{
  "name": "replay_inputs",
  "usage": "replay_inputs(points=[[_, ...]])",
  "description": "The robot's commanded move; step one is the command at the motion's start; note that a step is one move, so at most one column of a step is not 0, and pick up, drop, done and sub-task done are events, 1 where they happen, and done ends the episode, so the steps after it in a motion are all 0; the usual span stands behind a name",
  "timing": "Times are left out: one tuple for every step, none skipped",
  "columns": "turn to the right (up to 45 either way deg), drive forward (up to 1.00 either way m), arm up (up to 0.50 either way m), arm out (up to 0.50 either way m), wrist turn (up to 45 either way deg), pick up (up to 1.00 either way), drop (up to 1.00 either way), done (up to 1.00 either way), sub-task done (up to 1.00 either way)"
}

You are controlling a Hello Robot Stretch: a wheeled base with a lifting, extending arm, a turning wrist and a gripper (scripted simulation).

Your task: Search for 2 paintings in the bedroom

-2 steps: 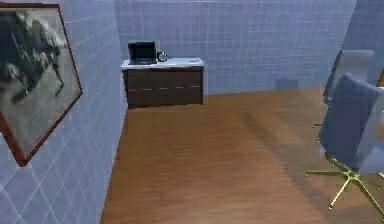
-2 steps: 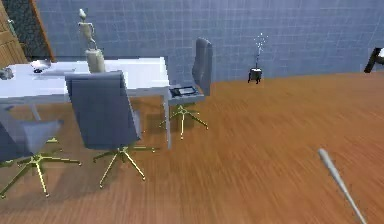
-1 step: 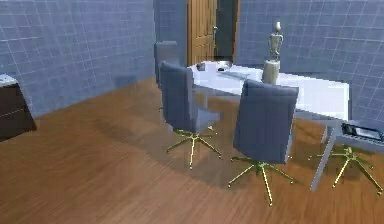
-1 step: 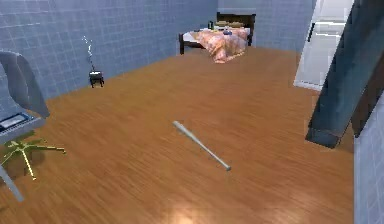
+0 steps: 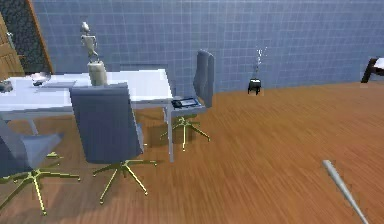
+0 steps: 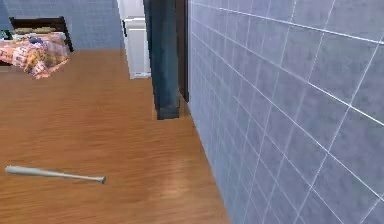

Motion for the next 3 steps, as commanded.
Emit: replay_inputs(points=[[21.0, 0.0, 0.0, 0.0, 0.0, 0.0, 0.0, 0.0, 0.0], [0.0, 1.0, 0.0, 0.0, 0.0, 0.0, 0.0, 0.0, 0.0], [0.0, 0.6, 0.0, 0.0, 0.0, 0.0, 0.0, 0.0, 0.0]])
